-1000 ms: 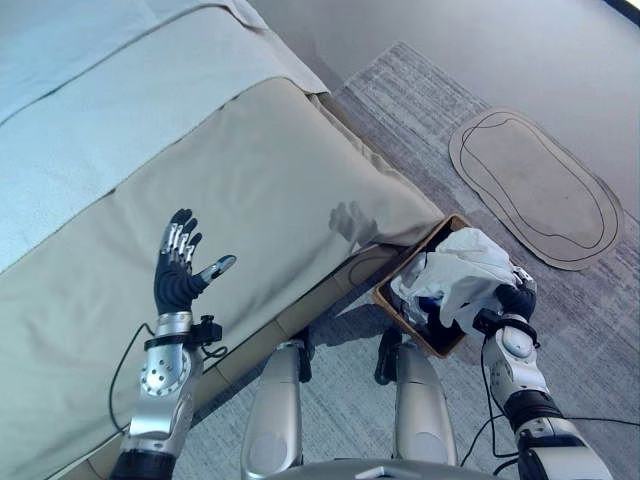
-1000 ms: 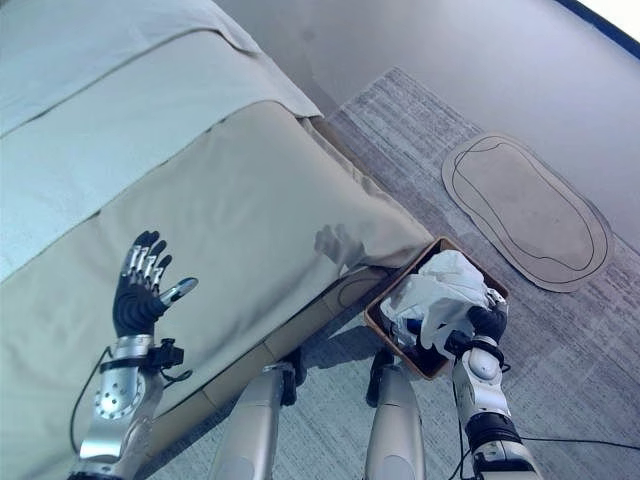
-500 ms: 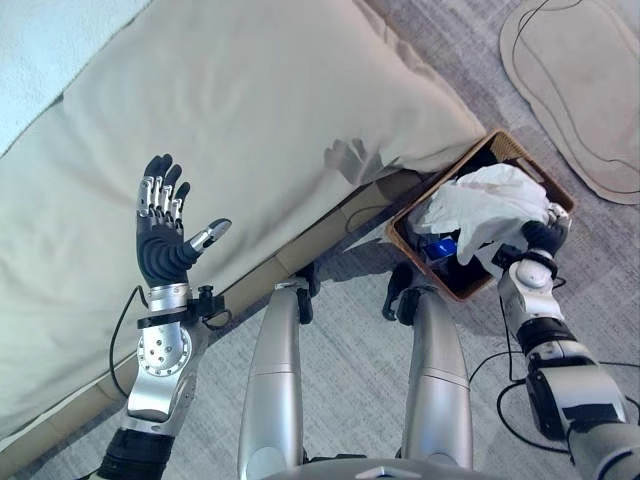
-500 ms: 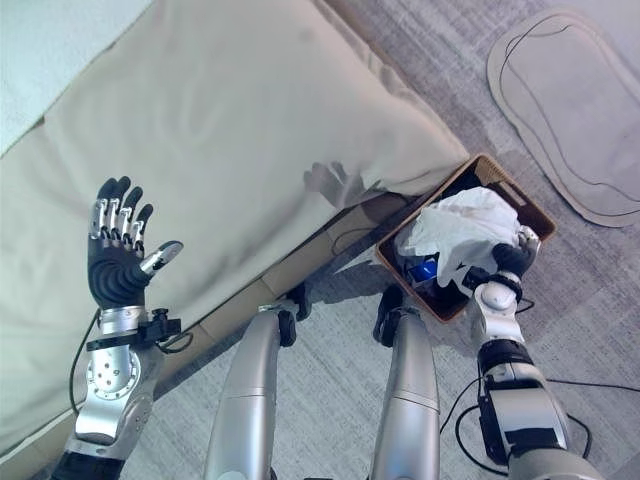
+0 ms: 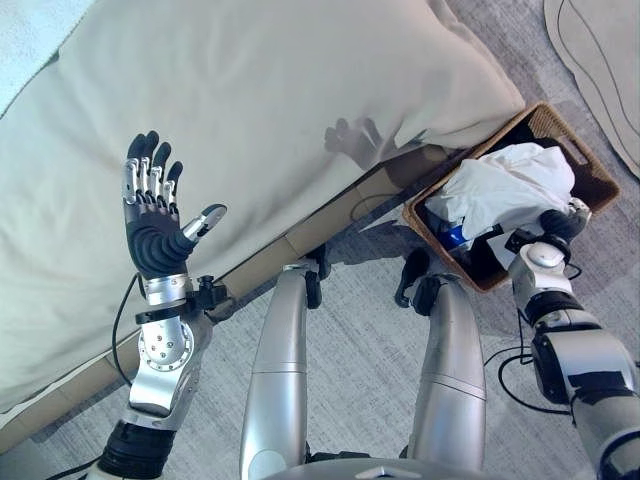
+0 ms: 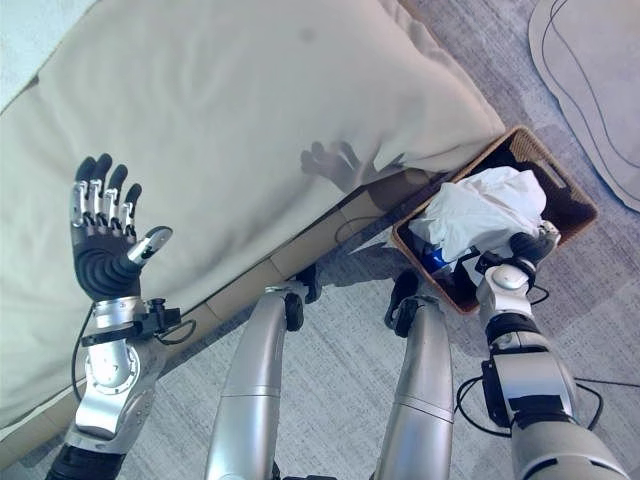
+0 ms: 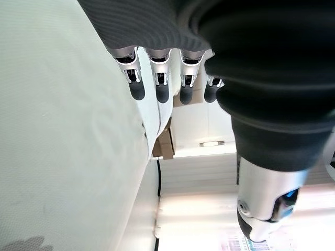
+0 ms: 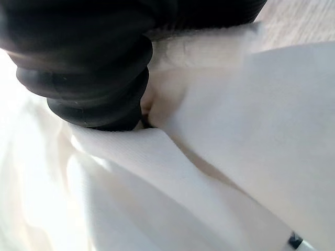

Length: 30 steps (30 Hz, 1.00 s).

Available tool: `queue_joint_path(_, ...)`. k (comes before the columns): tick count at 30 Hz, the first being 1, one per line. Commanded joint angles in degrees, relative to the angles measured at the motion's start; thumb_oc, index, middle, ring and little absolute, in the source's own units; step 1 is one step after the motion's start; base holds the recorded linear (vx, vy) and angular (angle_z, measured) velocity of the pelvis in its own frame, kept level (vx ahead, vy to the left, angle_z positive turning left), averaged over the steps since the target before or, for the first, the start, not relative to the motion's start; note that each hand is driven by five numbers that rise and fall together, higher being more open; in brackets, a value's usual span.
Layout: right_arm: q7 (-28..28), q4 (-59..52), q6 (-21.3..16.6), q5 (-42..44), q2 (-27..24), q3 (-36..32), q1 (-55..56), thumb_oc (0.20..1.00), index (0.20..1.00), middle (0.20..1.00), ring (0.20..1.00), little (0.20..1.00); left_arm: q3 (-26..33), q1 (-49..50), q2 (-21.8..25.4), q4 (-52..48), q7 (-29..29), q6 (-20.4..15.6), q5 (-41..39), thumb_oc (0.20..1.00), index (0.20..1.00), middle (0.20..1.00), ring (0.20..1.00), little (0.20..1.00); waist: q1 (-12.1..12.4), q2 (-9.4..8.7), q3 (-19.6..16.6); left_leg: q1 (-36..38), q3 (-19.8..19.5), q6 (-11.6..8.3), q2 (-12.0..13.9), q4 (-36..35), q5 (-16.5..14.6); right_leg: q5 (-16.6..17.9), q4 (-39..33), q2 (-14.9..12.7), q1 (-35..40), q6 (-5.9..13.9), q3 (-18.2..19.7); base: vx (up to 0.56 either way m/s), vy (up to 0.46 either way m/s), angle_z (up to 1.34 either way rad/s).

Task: Pick up clothes into the bucket

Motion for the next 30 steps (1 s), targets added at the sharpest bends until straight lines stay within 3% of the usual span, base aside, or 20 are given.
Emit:
queue_joint_path(1, -1.72, 2.13, 0.29, -0.68, -3.81, 1.47, 0.54, 0.200, 0.200, 0.200, 0.200, 0.200, 0.24, 2.30, -1.61, -5.78, 1.20, -3.56, 0.79, 1.000, 1.000, 1.000, 1.000, 1.000, -0.65, 2.52, -3.10, -1.93, -0.28, 2.20, -0.31, 8.69, -7.40, 5.10, -2.13, 0.02, -1.26, 2.61, 4.95, 0.02, -0.004, 0.07)
queue_joint_path(4, -2.03, 4.14, 1.74, -1.45, -4.53, 2.10, -1.46, 0.200, 0.200, 0.200, 0.200, 0.200, -0.04, 2.37, -1.40, -6.29, 1.36, -3.42, 0.45, 1.000, 1.000, 1.000, 1.000, 1.000, -0.34, 2.77, -3.36, -2.80, -0.40, 2.39, -0.42, 9.34, -7.52, 4.81, -1.16, -0.02, -2.49, 2.46, 5.35, 0.03, -0.004, -0.11)
queue_joint_path(5, -2.39, 4.79, 2.20, -1.74, -4.55, 2.15, -2.00, 0.407, 0.407, 0.407, 0.407, 0.407, -0.08, 2.22, -1.44, -6.54, 1.49, -3.38, 0.32, 1.000, 1.000, 1.000, 1.000, 1.000, -0.19, 2.78, -3.45, -2.86, -0.36, 2.38, -0.33, 9.39, -7.52, 4.76, -1.06, -0.11, -2.61, 2.45, 5.32, 0.02, -0.002, 0.42)
queue_joint_path(6, -2.60, 5.00, 2.26, -1.86, -4.50, 2.28, -2.31, 0.787, 0.787, 0.787, 0.787, 0.787, 0.02, 2.17, -1.49, -6.69, 1.70, -3.35, 0.32, 1.000, 1.000, 1.000, 1.000, 1.000, -0.13, 2.82, -3.43, -2.99, -0.23, 2.41, -0.32, 9.54, -7.57, 4.75, -0.92, -0.09, -2.87, 2.43, 5.41, 0.01, 0.000, 0.48)
queue_joint_path(7, -2.75, 5.05, 2.44, -2.00, -4.38, 2.51, -2.50, 1.000, 1.000, 1.000, 1.000, 1.000, 0.04, 2.14, -1.52, -6.69, 1.85, -3.27, 0.34, 1.000, 1.000, 1.000, 1.000, 1.000, -0.09, 2.73, -3.44, -3.14, -0.22, 2.47, -0.33, 9.70, -7.58, 4.68, -0.71, -0.10, -2.95, 2.41, 5.33, 0.01, 0.005, 0.29)
queue_joint_path(18, -2.12, 4.47, 1.97, -1.99, -2.11, 1.68, 0.26, 1.000, 1.000, 1.000, 1.000, 1.000, 1.61, 0.42, -1.69, -5.97, 2.04, -3.60, 0.06, 1.000, 1.000, 1.000, 1.000, 1.000, -0.78, 1.57, -5.76, -1.91, -0.10, 2.33, -0.39, 7.17, -7.00, 5.19, -3.36, -0.38, -1.39, 2.55, 4.40, 0.00, -0.004, 0.01)
queue_joint_path(24, -0.41, 2.97, 0.92, -0.73, -2.26, 0.59, 2.66, 1.000, 1.000, 1.000, 1.000, 1.000, 2.27, -0.54, -1.40, -3.83, 1.23, -4.09, 0.09, 1.000, 1.000, 1.000, 1.000, 1.000, -1.25, 0.51, -8.12, 4.08, 0.17, 1.86, 0.40, -1.70, -4.95, 7.25, -10.89, -0.25, 4.19, 4.15, 2.40, -0.03, 0.002, -0.04)
queue_joint_path(29, 0.79, -1.35, -0.98, 2.00, -2.55, -2.26, 7.22, 1.000, 1.000, 1.000, 1.000, 1.000, 2.72, -1.01, -1.32, 0.46, -0.22, -3.69, -0.11, 1.000, 1.000, 1.000, 1.000, 1.000, -2.23, -0.59, -9.15, 15.86, 0.15, 1.01, 0.70, -13.99, -1.68, 10.72, -23.06, -0.03, 16.07, 5.67, 0.22, -0.03, -0.011, -0.03)
queue_joint_path(30, 1.27, -2.03, -1.23, 2.47, -2.62, -2.94, 8.27, 1.000, 1.000, 1.000, 1.000, 1.000, 2.71, -0.92, -1.50, 1.22, -0.63, -3.62, -0.36, 1.000, 1.000, 1.000, 1.000, 1.000, -2.53, -0.77, -9.19, 16.92, 0.57, 1.31, 0.81, -15.88, 0.39, 12.67, -25.16, -0.18, 17.29, 5.33, -0.52, -0.05, -0.022, -0.02)
